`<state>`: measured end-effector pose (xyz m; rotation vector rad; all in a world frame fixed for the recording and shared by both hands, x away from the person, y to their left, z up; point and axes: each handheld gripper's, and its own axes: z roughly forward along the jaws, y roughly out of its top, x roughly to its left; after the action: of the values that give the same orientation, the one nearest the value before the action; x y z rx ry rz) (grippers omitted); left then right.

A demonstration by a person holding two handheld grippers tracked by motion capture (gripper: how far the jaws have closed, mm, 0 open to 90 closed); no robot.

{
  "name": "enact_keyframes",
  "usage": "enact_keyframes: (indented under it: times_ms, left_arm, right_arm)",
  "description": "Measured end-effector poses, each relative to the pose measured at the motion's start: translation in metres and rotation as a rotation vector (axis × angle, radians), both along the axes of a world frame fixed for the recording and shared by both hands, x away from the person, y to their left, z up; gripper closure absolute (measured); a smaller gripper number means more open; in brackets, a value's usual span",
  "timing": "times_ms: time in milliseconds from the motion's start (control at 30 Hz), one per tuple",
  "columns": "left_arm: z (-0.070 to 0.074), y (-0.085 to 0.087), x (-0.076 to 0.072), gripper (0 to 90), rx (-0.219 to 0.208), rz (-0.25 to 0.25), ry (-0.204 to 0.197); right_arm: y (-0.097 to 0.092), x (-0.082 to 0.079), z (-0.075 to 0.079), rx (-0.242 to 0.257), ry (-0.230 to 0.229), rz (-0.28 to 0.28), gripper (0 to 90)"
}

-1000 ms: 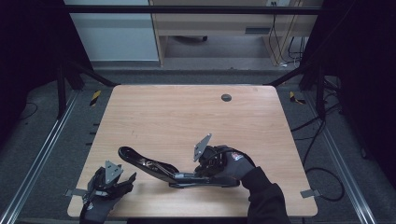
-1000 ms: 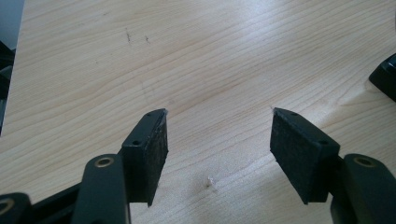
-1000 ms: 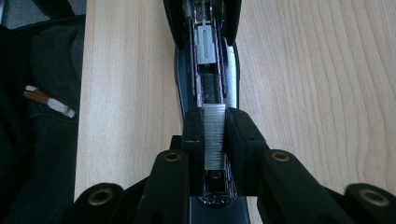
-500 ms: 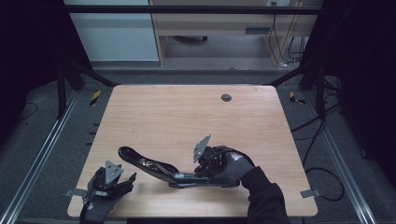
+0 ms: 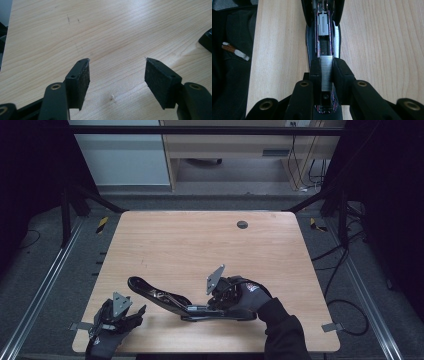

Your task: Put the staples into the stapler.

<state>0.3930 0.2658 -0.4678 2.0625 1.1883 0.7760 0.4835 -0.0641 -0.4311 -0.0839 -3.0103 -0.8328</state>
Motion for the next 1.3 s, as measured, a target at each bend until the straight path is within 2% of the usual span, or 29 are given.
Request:
enact_keyframes:
  times_ms: [900, 1133, 1300]
  left_arm:
    - [-0.0003, -0.0005, 0.0004, 36.3, 0.008, -0.002, 0.002]
    - [-0.0003, -0.0006, 0.0003, 36.3, 0.001, -0.002, 0.001]
    - [0.0001, -0.0004, 0.0003, 36.4, -0.008, -0.002, 0.0]
  right_arm:
    - [-0.0016, -0.0009, -0.0014, -0.013, -0.024, 0.026, 77.6]
    - [-0.001, -0.0012, -0.0011, -0.018, -0.019, -0.005, 73.5]
    - [-0.0039, -0.0018, 0.0043, 0.015, -0.014, -0.036, 73.8]
